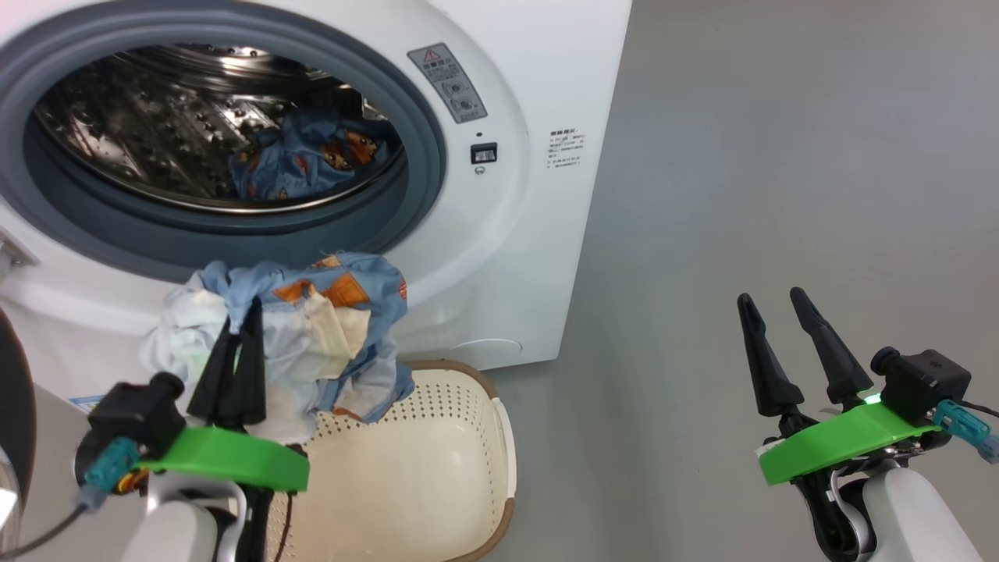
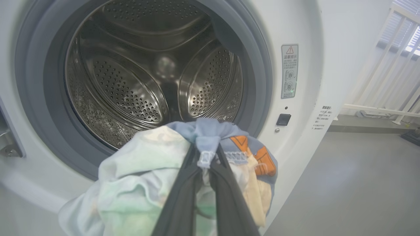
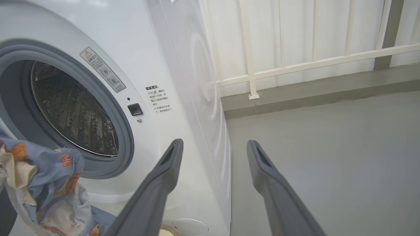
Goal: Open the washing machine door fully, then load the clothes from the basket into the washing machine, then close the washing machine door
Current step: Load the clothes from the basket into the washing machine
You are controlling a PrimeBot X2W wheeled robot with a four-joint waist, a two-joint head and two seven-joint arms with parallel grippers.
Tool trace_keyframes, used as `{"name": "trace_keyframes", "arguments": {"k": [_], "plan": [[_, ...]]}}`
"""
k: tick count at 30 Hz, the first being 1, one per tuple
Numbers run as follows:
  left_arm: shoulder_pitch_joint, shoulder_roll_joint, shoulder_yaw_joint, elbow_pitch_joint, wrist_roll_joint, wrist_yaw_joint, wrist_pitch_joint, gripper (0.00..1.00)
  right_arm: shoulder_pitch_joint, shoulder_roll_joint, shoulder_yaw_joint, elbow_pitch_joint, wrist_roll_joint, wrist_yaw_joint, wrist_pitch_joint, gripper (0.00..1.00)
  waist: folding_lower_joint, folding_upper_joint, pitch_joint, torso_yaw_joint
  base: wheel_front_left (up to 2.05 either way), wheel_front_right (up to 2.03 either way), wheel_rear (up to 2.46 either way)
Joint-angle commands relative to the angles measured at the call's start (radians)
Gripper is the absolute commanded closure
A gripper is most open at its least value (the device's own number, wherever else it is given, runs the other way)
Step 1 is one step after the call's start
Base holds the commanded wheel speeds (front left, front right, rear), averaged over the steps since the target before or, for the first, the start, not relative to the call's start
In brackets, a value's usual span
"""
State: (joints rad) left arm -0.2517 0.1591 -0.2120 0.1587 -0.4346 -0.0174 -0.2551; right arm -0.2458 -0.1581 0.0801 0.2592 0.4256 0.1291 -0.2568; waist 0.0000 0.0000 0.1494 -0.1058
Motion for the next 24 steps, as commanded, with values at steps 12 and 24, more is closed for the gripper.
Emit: {"name": "trace_keyframes", "arguments": {"k": [12, 24], "plan": [[-0.291, 0.054, 0.072, 0.154, 0.02, -0.006, -0.006, 1.0, -0.032, -0.009, 0.041, -0.044, 0.005, 0.002, -0.005, 0.0, 0.0, 0.0, 0.11, -0.052, 0.0, 0.0, 0.0], [-0.656, 0.084, 0.083, 0.547, 0.049, -0.055, -0.006, 1.0, -0.099, 0.018, 0.052, -0.071, -0.006, 0.002, -0.005, 0.0, 0.0, 0.0, 0.292, -0.113, 0.0, 0.0, 0.0]]}}
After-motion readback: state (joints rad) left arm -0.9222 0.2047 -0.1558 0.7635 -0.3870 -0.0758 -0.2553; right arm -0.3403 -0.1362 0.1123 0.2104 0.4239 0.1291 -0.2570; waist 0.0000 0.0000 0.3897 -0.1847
